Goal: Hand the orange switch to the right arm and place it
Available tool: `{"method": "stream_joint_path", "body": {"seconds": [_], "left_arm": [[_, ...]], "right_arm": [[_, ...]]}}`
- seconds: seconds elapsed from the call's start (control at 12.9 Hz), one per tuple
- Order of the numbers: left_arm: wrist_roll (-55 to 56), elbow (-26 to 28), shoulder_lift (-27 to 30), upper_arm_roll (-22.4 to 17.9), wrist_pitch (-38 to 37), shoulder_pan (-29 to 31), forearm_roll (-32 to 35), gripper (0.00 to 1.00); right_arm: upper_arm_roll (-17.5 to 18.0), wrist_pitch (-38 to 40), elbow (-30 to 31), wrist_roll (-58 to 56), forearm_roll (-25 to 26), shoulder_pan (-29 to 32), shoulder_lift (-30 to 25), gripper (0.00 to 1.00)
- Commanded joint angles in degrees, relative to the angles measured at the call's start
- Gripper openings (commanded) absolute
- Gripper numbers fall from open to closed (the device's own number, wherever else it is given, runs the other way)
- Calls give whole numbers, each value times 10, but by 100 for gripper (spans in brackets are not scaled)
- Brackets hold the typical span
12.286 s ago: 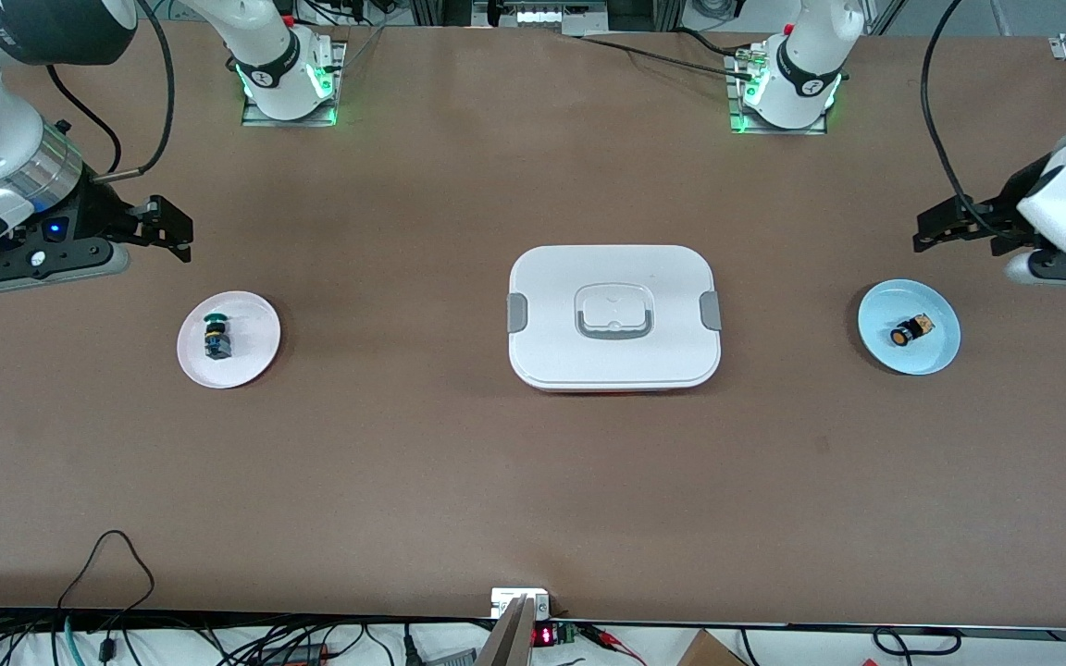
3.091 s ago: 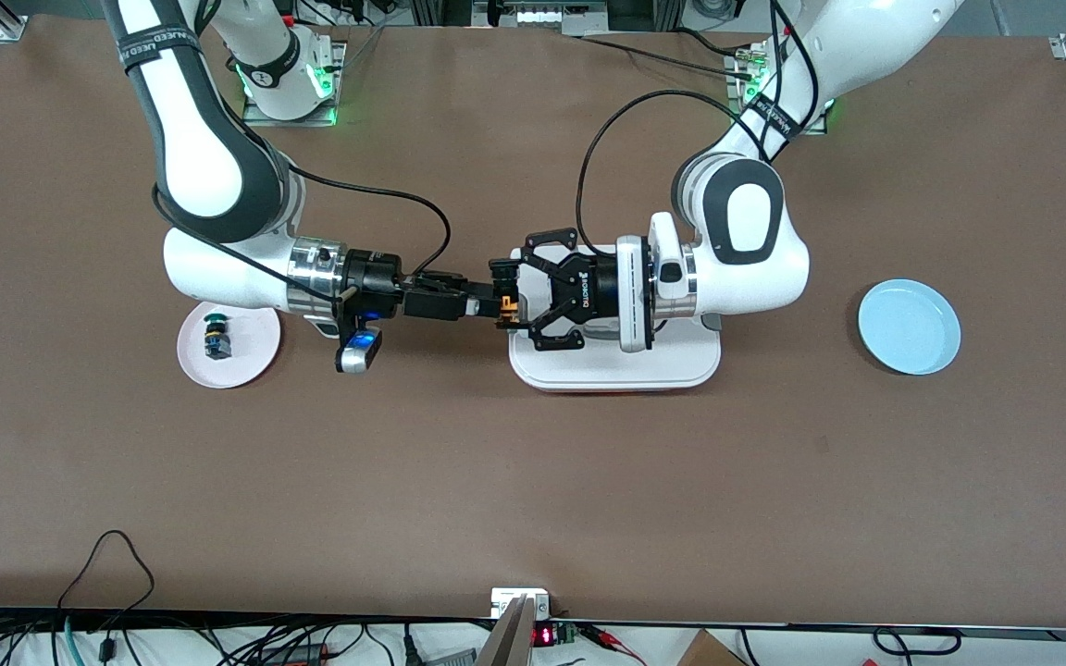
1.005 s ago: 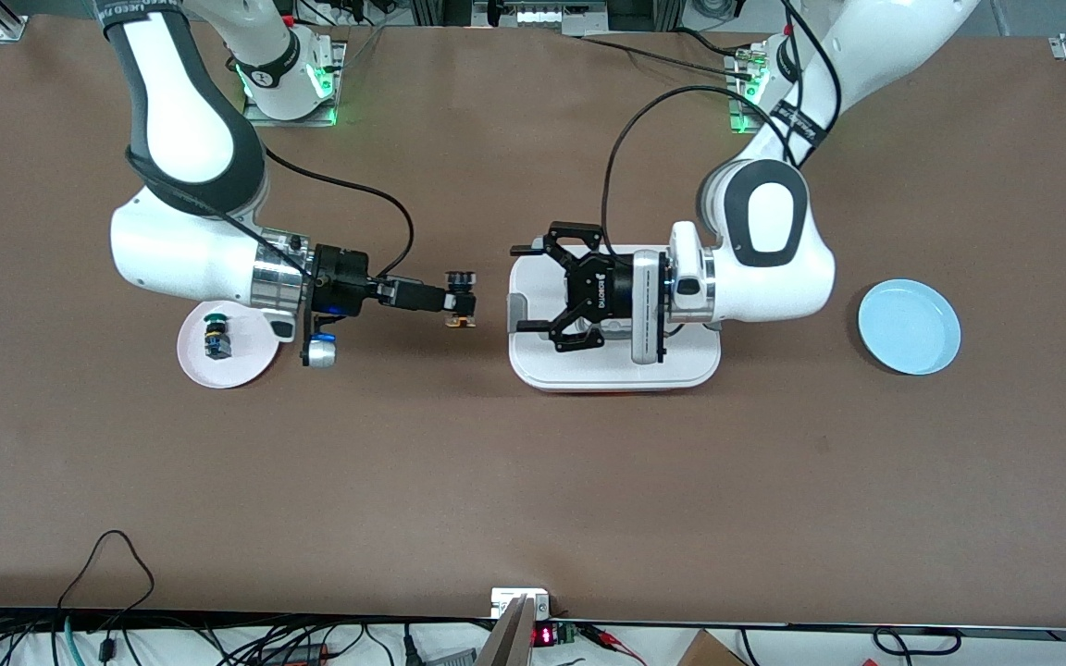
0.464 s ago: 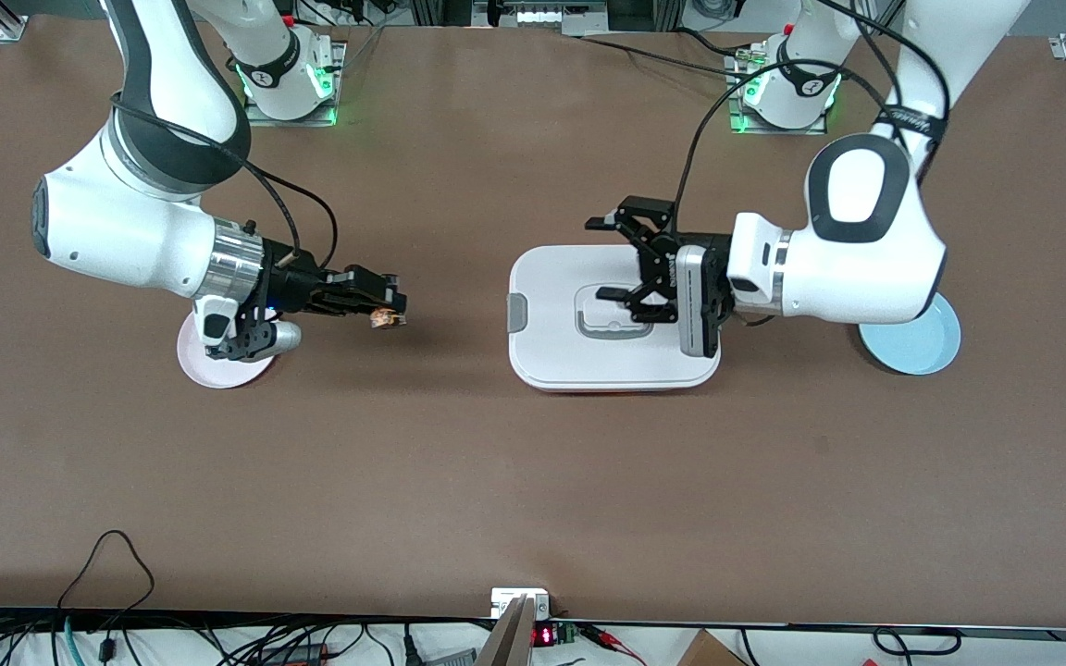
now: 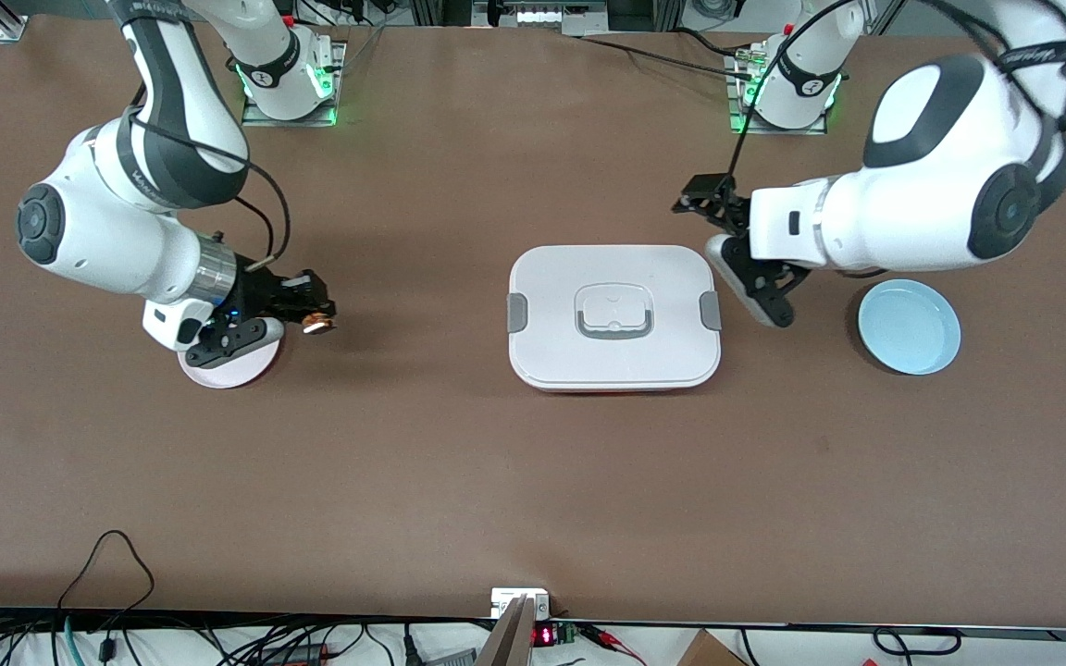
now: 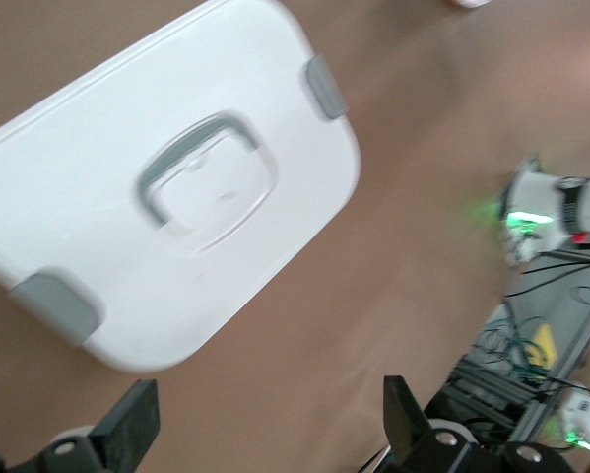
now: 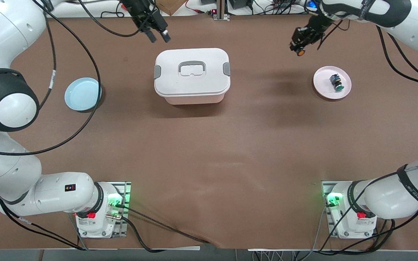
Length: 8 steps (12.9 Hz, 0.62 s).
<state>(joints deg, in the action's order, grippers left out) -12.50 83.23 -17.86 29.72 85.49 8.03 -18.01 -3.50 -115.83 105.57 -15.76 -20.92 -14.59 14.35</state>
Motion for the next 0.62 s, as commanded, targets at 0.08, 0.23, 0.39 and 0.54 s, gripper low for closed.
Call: {"method": "stream_joint_path", "body": {"seconds": [0.08,0.23,0.39,0.54], "left_arm": [[124,-73,0,3,-78,-3,150,100],[177,-104,0,5,-115,-3,223,100],[194,-124,2,-2,-120,-6,278,100],[209,-111,36,-53,-97,-34,281,100]], "right_arm": [[2,-25,42,-8,116,8,-15,0],[2,-69,75,-7,169,19,-16,0],[-8,-96,83,-4,185,32,3,0],[-26,-140,103,-2,200,33,16,0]]}}
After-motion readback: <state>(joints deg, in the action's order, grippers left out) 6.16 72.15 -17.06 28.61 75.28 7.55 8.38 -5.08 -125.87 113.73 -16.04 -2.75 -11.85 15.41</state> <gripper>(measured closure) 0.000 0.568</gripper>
